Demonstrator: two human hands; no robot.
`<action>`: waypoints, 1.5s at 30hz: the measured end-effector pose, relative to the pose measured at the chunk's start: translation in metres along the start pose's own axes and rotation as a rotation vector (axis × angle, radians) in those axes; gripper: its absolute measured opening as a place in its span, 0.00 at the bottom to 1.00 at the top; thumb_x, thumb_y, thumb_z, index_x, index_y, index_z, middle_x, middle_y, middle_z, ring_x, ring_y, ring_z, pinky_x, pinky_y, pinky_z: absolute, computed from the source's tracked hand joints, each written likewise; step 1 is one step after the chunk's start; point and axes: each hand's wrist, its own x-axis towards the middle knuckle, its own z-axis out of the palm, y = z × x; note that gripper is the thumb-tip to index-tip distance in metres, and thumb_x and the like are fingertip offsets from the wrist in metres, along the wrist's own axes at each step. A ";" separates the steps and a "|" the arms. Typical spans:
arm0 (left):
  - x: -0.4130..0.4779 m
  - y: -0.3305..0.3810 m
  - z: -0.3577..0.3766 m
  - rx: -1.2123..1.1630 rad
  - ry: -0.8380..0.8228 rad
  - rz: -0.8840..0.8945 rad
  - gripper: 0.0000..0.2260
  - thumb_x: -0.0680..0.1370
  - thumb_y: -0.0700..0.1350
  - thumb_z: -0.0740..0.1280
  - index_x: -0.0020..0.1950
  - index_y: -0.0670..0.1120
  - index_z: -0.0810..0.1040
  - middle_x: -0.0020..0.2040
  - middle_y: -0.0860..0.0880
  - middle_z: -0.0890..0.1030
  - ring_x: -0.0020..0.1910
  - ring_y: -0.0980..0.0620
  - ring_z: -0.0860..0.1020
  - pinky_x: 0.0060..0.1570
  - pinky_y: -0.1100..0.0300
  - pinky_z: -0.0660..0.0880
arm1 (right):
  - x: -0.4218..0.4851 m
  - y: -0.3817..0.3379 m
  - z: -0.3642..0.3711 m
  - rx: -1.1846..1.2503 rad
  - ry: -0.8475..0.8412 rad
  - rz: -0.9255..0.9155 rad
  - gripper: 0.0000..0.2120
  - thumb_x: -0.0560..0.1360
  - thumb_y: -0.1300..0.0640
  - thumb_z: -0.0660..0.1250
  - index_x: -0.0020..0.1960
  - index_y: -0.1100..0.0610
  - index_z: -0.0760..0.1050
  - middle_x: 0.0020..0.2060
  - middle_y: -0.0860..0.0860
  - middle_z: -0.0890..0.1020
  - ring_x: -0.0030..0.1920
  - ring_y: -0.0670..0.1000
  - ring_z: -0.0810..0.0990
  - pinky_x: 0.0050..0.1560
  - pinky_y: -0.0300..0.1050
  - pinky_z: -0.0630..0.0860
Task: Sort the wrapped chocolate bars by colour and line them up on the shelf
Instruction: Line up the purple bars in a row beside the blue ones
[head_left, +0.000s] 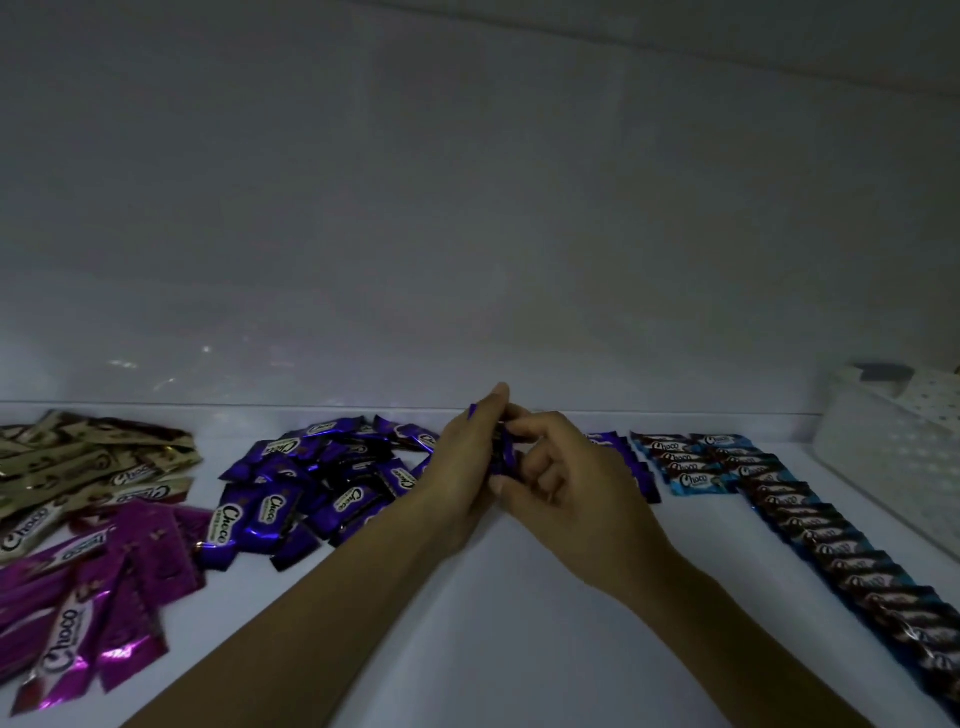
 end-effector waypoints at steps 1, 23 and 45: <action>0.001 -0.001 -0.001 0.040 -0.008 0.010 0.19 0.81 0.54 0.60 0.36 0.47 0.80 0.35 0.45 0.81 0.36 0.48 0.79 0.38 0.57 0.76 | 0.001 0.001 0.000 0.042 0.038 0.010 0.16 0.72 0.54 0.71 0.58 0.48 0.74 0.33 0.38 0.78 0.34 0.39 0.78 0.34 0.29 0.72; -0.001 -0.009 0.003 0.223 0.111 0.167 0.08 0.80 0.48 0.64 0.54 0.48 0.81 0.26 0.54 0.77 0.23 0.59 0.73 0.23 0.67 0.67 | 0.017 -0.008 -0.063 0.702 0.190 0.506 0.06 0.75 0.53 0.67 0.48 0.53 0.82 0.37 0.49 0.85 0.32 0.46 0.81 0.30 0.36 0.76; 0.003 -0.025 0.000 0.501 -0.018 0.284 0.06 0.79 0.48 0.64 0.52 0.51 0.80 0.28 0.60 0.77 0.24 0.62 0.71 0.25 0.71 0.67 | -0.020 0.031 -0.081 -0.401 -0.023 0.179 0.05 0.77 0.54 0.65 0.52 0.46 0.75 0.41 0.45 0.81 0.42 0.42 0.78 0.44 0.31 0.70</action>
